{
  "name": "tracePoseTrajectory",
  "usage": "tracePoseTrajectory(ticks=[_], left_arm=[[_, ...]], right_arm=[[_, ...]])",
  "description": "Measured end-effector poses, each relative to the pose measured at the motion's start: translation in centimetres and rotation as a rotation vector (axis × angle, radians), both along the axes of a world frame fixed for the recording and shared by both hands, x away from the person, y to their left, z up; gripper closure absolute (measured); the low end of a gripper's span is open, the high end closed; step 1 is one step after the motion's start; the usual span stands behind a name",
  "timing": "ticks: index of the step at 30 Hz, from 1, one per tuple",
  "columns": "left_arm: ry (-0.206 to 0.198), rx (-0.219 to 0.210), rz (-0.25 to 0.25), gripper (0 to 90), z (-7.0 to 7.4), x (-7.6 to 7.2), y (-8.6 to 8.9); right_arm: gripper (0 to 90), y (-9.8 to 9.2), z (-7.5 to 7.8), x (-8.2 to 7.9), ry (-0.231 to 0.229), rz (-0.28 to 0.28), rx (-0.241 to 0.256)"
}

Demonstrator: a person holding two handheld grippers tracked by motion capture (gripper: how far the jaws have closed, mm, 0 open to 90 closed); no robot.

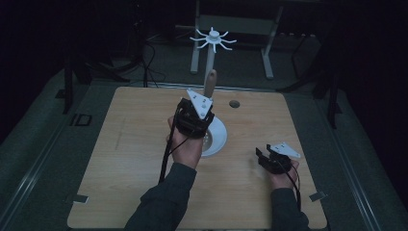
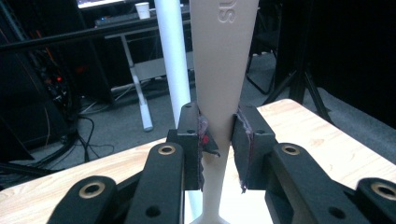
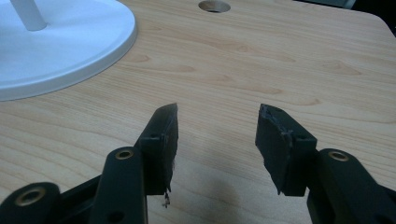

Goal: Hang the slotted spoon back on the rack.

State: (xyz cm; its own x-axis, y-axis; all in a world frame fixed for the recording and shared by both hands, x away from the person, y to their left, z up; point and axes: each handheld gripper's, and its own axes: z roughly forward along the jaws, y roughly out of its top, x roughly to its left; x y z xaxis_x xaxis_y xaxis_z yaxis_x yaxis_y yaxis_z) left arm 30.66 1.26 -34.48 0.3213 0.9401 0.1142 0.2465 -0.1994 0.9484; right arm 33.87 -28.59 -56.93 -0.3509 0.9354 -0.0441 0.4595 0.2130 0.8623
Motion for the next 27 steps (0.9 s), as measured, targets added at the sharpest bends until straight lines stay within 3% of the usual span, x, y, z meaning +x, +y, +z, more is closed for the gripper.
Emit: tracePoseTrajectory(ticks=[27], left_arm=[[-0.032, 0.013, 0.067, 74.2, 1.8, 1.2, -0.6]], right_arm=[[47.4, -0.2, -0.4, 0.2, 0.012, -0.012, -0.007]])
